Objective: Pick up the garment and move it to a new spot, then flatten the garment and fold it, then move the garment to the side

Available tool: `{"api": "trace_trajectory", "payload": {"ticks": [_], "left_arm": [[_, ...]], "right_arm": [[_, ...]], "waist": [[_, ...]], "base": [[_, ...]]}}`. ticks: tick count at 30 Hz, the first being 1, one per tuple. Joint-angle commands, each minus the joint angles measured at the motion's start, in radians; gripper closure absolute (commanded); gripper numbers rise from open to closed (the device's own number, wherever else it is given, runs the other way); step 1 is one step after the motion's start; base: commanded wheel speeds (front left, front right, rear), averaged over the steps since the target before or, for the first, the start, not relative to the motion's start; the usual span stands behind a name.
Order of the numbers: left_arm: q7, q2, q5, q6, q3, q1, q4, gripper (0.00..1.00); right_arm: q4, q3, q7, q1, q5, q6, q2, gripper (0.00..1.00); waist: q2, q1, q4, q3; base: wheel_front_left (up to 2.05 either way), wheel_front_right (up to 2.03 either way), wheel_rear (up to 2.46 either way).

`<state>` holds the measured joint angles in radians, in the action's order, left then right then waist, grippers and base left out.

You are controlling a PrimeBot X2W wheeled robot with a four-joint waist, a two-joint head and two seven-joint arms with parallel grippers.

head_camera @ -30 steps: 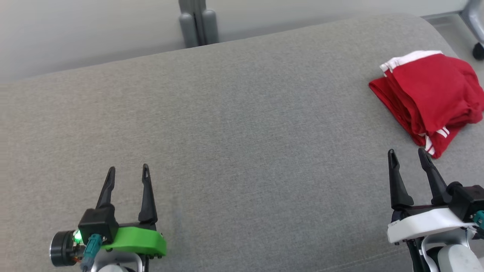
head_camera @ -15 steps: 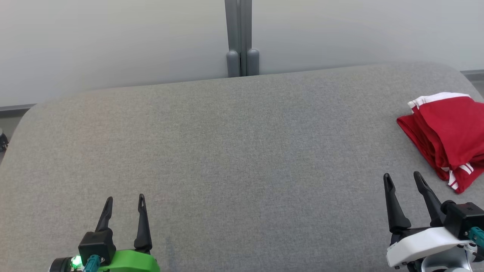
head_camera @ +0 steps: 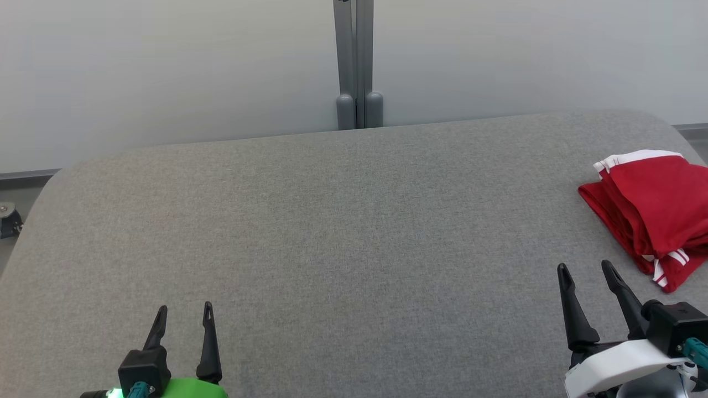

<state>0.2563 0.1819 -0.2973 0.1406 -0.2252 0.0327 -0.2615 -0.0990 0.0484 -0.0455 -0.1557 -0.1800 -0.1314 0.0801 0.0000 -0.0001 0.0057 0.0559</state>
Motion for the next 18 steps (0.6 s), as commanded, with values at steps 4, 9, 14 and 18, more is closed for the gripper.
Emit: {"api": "trace_trajectory", "payload": {"ticks": [4,9,14,18], "left_arm": [[0.004,0.010,-0.003,0.002,0.000,0.009,-0.008,0.00],[0.005,0.010,-0.007,0.006,-0.002,0.005,-0.013,0.00],[0.006,0.011,-0.006,0.009,-0.005,0.002,-0.016,0.00],[0.007,0.010,-0.005,0.010,-0.007,0.005,-0.012,0.00]], "right_arm": [[-0.012,0.001,0.006,-0.013,-0.003,0.002,-0.002,0.00],[-0.015,0.001,0.009,-0.013,-0.006,0.002,-0.004,0.00],[-0.017,0.002,0.010,-0.015,-0.011,0.002,-0.006,0.00],[-0.016,0.004,0.009,-0.018,-0.012,0.002,-0.008,0.00]], "waist": [[0.0000,0.0001,-0.003,-0.001],[0.0000,0.0001,-0.004,-0.002],[0.0000,0.0001,-0.004,-0.004],[0.0000,0.0001,-0.005,-0.003]], "base": [[0.00,0.00,0.00],[0.00,0.00,0.00],[0.00,0.00,0.00],[0.00,0.00,0.00]]}}
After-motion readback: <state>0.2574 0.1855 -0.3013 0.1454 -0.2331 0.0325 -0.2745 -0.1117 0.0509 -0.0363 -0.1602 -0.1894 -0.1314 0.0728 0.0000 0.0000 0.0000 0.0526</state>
